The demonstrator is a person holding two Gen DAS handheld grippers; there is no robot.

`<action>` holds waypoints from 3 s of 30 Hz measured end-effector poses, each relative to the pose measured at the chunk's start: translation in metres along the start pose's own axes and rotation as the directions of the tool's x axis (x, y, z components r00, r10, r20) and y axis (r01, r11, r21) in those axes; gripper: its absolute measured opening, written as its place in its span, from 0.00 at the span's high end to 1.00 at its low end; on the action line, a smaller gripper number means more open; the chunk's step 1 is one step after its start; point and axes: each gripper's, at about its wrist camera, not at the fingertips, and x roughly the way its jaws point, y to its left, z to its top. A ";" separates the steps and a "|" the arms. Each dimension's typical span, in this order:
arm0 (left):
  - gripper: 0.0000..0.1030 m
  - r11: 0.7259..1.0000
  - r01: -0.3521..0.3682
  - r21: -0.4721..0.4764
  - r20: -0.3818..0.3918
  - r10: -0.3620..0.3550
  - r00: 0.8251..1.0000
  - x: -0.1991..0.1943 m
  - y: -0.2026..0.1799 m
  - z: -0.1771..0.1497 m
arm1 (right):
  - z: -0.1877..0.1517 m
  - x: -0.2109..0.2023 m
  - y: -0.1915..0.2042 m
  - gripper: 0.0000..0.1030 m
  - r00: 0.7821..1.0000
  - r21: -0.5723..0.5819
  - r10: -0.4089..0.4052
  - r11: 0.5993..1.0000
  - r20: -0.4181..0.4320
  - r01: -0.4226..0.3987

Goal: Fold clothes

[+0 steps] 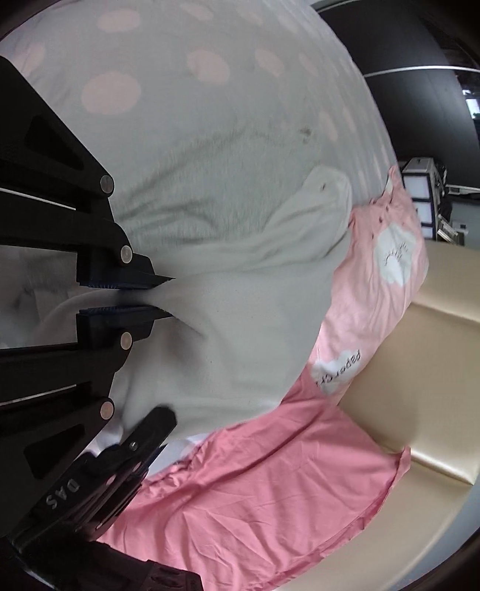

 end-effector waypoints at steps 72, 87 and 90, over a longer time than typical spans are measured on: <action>0.90 0.968 0.002 -0.251 -0.041 -0.012 0.999 -0.042 0.202 -0.069 | -0.081 0.102 0.142 0.89 0.977 -0.236 0.040 0.968 -0.210 -0.090; 1.00 0.930 -0.140 -0.340 0.186 0.212 0.959 -0.234 0.287 -0.084 | -0.092 0.028 0.184 0.91 0.988 -0.303 0.086 0.945 -0.126 -0.121; 0.98 0.945 -0.098 -0.311 0.135 0.146 0.980 -0.236 0.280 -0.098 | -0.111 0.018 0.207 0.92 0.978 -0.330 0.136 0.926 -0.158 -0.182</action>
